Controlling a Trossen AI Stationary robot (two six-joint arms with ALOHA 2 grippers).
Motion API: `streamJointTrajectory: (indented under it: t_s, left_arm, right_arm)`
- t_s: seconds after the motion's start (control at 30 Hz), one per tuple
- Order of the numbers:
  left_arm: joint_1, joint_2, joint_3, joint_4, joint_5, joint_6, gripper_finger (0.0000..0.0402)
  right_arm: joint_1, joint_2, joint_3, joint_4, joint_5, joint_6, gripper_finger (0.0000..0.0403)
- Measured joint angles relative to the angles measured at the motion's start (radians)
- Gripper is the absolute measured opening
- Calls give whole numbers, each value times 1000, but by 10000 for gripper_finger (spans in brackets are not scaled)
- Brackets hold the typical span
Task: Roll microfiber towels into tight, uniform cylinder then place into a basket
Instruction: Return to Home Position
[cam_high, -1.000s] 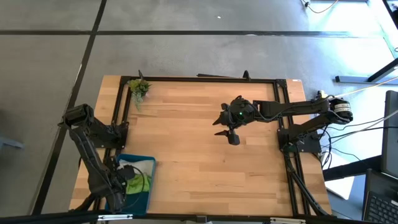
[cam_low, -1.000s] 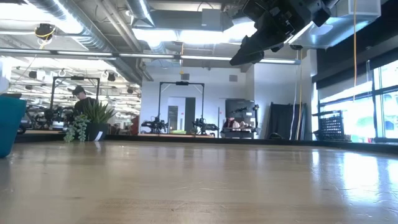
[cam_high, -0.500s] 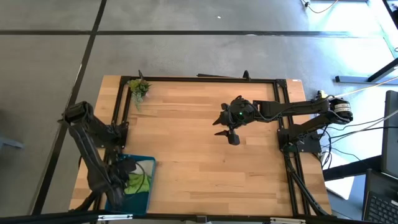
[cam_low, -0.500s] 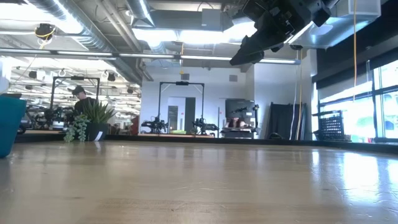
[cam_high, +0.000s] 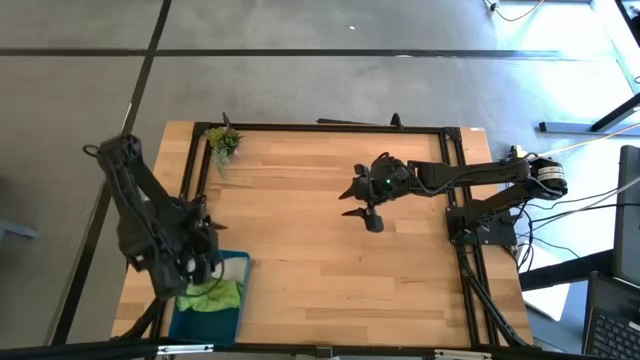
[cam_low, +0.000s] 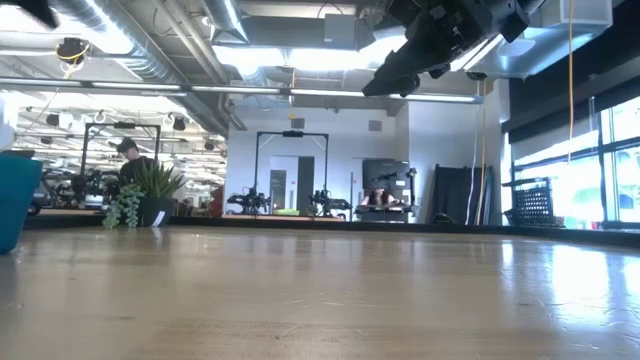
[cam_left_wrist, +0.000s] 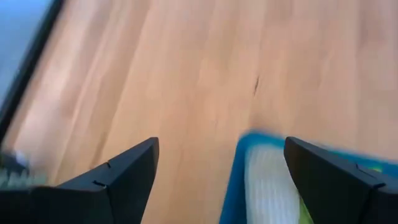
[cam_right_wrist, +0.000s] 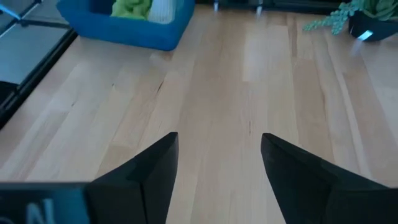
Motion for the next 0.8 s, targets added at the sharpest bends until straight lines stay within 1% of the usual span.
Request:
streamJointTrajectory:
  t_s: [0.17, 0.27, 0.33, 0.4, 0.47, 0.57, 0.63, 0.67, 0.73, 0.8]
  left_arm:
    - [-1, -94, 0, 82, -143, 138, 334]
    - [-1, -129, -30, 159, -226, 237, 334]
    - [-1, -157, -82, 249, -252, 313, 334]
    - [4, -195, -154, 376, -259, 387, 334]
    - [14, -236, -241, 517, -265, 484, 334]
    - [45, -312, -369, 732, -302, 650, 334]
    - [82, -361, -443, 867, -296, 757, 334]
    - [104, -386, -475, 928, -272, 806, 334]
    - [144, -435, -536, 1077, -191, 915, 334]
    - [186, -483, -588, 1221, -87, 1026, 334]
  right_arm:
    - [0, 0, 0, -9, -6, -26, 229]
    - [0, -4, 0, -8, -61, -50, 229]
    - [0, -18, 0, -14, -111, -49, 229]
    - [0, -45, 0, -30, -160, -51, 229]
    - [2, -82, 0, -65, -176, -54, 229]
    - [20, -155, 0, -83, -171, -72, 229]
    - [46, -209, 0, -94, -151, -86, 229]
    - [62, -236, 0, -106, -135, -97, 229]
    - [101, -289, 0, -147, -80, -117, 229]
    - [142, -338, 0, -191, -26, -129, 229]
